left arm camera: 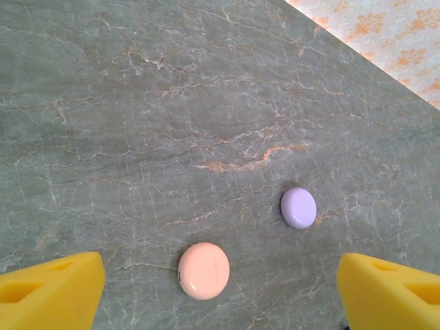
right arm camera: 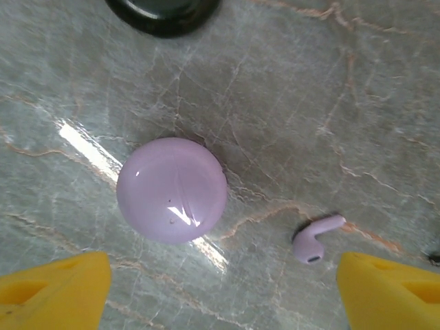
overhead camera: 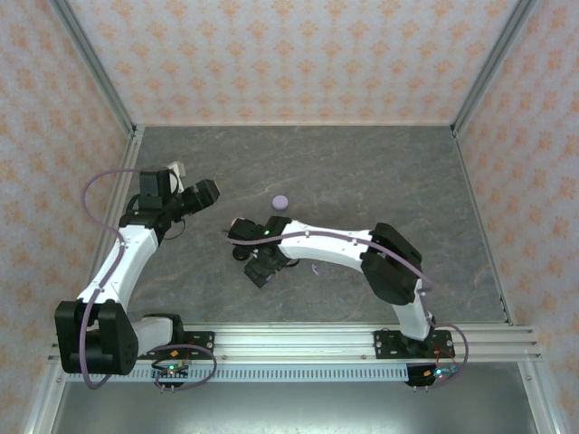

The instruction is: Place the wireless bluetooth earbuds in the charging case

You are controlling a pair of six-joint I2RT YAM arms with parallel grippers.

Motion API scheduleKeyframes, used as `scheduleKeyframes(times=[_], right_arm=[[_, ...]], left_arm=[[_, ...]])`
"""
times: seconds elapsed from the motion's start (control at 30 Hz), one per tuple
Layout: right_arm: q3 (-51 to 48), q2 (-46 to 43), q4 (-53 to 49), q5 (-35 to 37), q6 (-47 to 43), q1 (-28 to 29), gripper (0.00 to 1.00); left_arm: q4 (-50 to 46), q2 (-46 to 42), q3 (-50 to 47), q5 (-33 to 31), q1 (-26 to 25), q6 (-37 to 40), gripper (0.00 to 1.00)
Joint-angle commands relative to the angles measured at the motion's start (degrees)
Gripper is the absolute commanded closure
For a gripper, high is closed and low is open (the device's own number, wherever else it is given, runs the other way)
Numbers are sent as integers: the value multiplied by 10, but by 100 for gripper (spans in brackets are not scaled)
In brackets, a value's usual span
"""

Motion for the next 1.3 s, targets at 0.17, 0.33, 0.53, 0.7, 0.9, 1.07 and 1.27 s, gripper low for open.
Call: scheduleKeyframes(times=[0.17,0.33,0.53,0.7,0.9,1.07,1.27], right_arm=[[49,60,-26,2,-34,8,21],[56,81,-18,-13,-37,8,27],[59,95,-6,-23,-35,9,34],[61,104,-4,-22,-37,8,39],[55,100,12,-22,-36,9,47],[36,76,48,-18,-31,5,52],[-34,-9,137,-12,-49,-9,52]], left_arm=[[-17,-11,-7,5,6,7,13],[-23,-13,-7,1,7,12,12],[-25,-13,-6,-2,7,14,12],[-30,-13,-6,-4,7,17,12],[-31,-15,-5,-1,7,19,12],[-35,-20,-3,15,7,28,11],[-33,-37,-2,75,6,34,13]])
